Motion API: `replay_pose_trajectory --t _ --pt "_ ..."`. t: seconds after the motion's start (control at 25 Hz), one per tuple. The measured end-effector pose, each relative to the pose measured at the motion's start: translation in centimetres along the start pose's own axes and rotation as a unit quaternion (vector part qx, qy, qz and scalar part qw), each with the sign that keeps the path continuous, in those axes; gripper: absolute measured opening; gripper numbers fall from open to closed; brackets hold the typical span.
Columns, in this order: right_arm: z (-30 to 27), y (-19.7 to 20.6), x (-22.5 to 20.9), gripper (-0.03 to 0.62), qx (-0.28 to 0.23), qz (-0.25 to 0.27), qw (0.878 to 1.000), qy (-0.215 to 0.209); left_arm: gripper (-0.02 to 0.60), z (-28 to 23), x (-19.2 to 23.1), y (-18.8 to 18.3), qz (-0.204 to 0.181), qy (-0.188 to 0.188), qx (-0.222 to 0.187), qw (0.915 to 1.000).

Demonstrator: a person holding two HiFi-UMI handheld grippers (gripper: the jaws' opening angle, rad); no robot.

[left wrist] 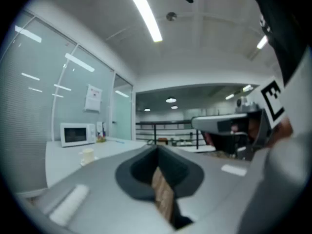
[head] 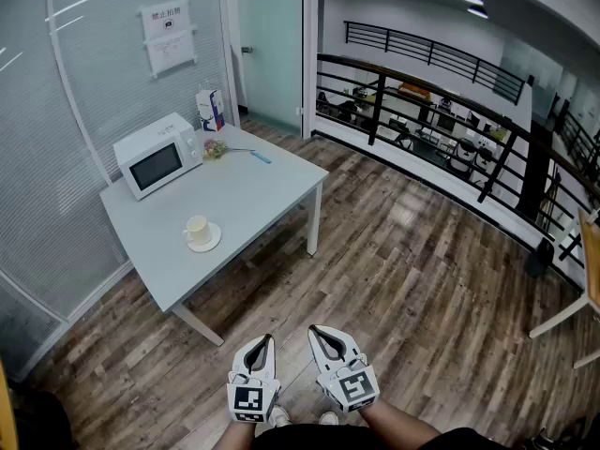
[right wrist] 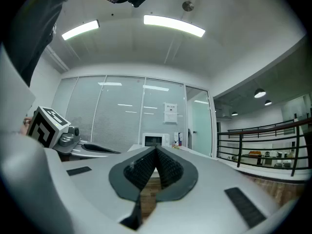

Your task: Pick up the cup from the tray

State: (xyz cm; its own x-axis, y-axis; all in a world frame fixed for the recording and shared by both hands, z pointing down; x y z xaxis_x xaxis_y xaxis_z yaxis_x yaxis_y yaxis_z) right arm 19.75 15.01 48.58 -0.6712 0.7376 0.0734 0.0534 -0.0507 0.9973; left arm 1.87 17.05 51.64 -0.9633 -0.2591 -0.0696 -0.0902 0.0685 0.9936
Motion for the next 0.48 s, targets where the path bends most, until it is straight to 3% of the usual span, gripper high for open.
replay_pose_trajectory --t 0.48 --pt "-3.8 -0.6 1.8 0.003 -0.007 0.009 1.0 -0.002 0.003 0.0 4.0 0.4 0.015 0.009 0.0 0.9999"
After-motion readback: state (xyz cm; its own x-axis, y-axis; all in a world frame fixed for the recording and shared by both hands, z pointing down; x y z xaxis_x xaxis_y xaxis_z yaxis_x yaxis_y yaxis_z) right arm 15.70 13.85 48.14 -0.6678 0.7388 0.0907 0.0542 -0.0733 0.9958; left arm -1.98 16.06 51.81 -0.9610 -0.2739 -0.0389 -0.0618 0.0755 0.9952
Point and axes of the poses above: the fingertips, and each gripper's own axes: z backward along the fingers, x to its left, y out of its underside, the point moved 9 cm from there along z, backward along the fingers, and after that the axes turned 8 degrees about -y, right-handed, at the moved point
